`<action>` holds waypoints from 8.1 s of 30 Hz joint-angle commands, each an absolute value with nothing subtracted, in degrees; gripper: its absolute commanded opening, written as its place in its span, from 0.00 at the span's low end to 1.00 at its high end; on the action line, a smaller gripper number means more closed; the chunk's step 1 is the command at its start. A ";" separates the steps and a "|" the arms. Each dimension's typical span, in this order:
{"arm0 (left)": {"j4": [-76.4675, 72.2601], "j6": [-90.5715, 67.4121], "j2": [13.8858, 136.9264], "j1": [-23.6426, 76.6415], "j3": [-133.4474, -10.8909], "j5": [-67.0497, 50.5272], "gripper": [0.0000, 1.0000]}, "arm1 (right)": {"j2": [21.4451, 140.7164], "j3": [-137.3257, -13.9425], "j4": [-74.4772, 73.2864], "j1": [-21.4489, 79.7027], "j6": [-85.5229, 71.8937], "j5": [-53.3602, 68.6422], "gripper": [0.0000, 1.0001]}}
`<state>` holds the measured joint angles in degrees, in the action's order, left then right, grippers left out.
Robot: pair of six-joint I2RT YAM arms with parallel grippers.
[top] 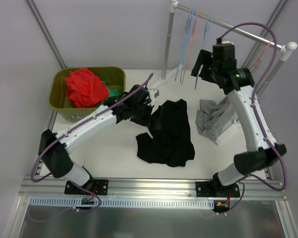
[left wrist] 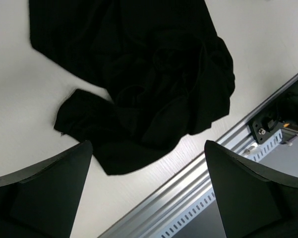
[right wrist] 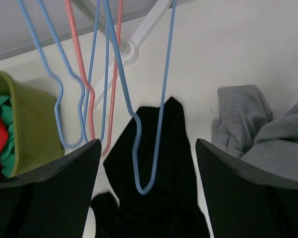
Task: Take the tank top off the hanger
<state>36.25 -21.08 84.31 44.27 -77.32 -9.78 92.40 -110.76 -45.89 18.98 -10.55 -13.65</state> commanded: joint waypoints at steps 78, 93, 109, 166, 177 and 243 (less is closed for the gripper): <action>39.72 -21.19 101.79 6.68 -85.76 -6.77 0.00 | 49.65 -88.33 -47.55 14.59 -5.45 17.41 1.00; 48.43 -19.51 78.78 6.77 -106.70 -12.64 0.99 | 53.17 -99.83 -49.64 13.01 -3.78 -10.66 0.99; 49.30 -15.38 65.39 6.77 -92.37 -23.20 0.99 | 77.86 -107.67 -51.16 2.29 -8.79 -31.72 0.73; 29.88 -14.42 94.49 50.45 -119.01 -15.65 0.19 | 56.25 -117.51 -76.46 12.22 8.00 38.15 0.00; 29.88 -11.25 87.10 50.36 -112.06 -5.45 0.21 | 58.27 -116.45 -76.73 12.57 9.23 38.32 0.00; 13.96 -29.62 78.49 48.96 -70.67 -37.30 0.00 | 36.47 -80.93 -15.50 21.18 4.41 -17.91 0.00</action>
<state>12.01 -29.65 80.23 49.41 -71.85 -47.24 37.43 -73.36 2.90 21.10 1.23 -5.89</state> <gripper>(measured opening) 0.030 0.042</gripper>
